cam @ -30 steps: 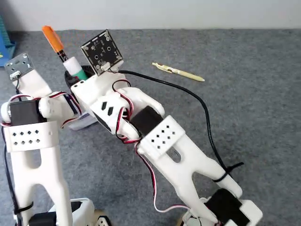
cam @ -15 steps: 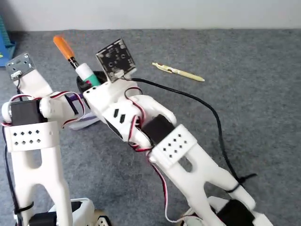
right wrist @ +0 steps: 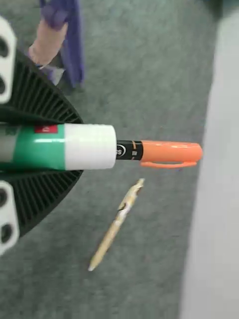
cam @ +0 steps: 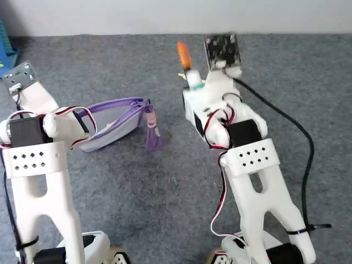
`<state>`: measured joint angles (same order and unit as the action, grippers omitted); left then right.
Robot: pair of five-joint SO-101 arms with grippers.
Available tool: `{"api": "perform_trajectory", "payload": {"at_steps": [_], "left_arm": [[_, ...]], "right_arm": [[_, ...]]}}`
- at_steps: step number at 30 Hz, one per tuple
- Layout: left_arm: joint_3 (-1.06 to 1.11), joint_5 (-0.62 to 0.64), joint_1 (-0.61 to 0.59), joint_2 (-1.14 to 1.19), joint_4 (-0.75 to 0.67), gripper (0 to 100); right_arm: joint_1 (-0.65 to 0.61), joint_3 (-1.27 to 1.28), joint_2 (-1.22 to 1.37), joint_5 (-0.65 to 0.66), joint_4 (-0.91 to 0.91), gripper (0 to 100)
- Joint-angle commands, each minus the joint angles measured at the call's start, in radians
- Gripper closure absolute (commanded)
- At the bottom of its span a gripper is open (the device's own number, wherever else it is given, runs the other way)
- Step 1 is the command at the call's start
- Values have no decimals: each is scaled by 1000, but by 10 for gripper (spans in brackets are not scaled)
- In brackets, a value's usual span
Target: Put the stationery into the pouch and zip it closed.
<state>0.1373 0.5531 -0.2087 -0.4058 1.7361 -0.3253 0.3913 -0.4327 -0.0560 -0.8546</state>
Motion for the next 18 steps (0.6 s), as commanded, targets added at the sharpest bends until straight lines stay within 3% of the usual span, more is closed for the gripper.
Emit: {"api": "perform_trajectory", "payload": {"at_steps": [1,6,14,18], "left_arm": [[-10,8,-5,34,15,987],[-10,8,-5,34,15,987],[-10,8,-5,32,15,987],[-10,8,-5,32,15,987]], "right_arm": [[18,107,-22,86,-12,991],[38,149,189,114,25,991],[62,-58,549,164,-19,986],[64,-127,599,164,-65,877]]}}
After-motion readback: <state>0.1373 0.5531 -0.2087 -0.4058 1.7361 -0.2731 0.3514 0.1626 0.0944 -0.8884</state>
